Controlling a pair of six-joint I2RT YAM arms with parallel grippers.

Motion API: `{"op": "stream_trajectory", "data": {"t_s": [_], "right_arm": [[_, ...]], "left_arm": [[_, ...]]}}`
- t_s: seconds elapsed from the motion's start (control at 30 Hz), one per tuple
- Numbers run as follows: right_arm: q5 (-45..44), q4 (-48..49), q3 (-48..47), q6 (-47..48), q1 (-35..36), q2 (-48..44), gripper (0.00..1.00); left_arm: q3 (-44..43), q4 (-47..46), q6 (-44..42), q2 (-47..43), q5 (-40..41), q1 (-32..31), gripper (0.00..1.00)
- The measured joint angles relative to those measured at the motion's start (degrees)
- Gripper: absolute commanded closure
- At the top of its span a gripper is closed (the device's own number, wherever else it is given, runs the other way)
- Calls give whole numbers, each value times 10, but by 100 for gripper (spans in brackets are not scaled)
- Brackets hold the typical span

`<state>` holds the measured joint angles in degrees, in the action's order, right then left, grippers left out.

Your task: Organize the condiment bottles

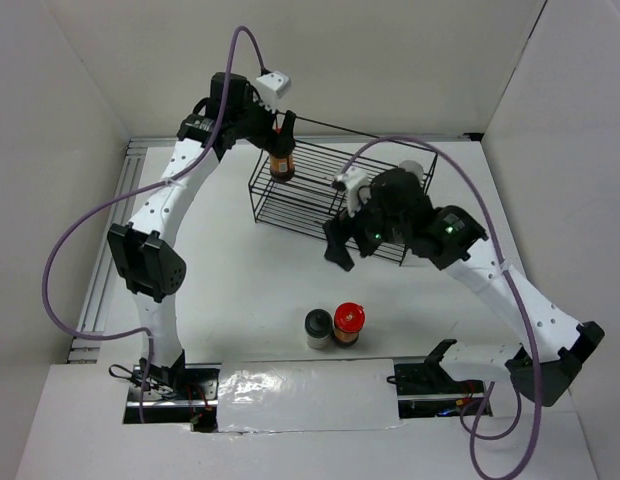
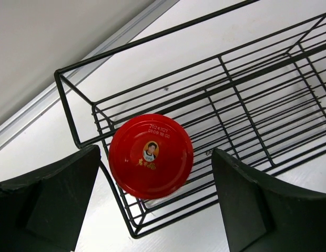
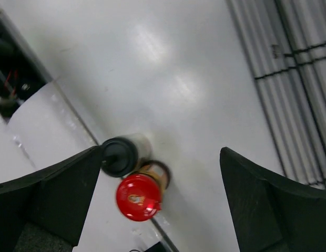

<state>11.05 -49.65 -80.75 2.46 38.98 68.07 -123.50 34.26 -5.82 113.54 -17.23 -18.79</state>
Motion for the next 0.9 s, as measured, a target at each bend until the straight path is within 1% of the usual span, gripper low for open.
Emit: {"op": "stream_trajectory", "data": {"t_s": [0.1,0.23,0.27,0.33,0.43,0.5,0.7,0.9], "right_arm": [[3,4,30,-7,80,0,0],[-18,12,74,-37,177,6,2],[-24,15,80,-42,196,11,0],[-39,23,92,-52,241,23,0],[-76,32,108,-66,284,42,0],[-92,34,121,-72,295,50,0],[-115,36,130,-75,287,100,0],[-117,43,156,-75,283,131,0]], "left_arm": [[0,7,0,-18,-7,0,1],[11,20,0,-66,-22,0,1],[15,24,0,-78,-24,0,1],[27,31,-1,-104,-28,0,1],[47,33,-1,-133,-33,0,1],[57,38,-2,-142,-36,0,1],[66,53,-1,-143,-43,0,1],[70,56,-1,-143,-52,0,1]]}}
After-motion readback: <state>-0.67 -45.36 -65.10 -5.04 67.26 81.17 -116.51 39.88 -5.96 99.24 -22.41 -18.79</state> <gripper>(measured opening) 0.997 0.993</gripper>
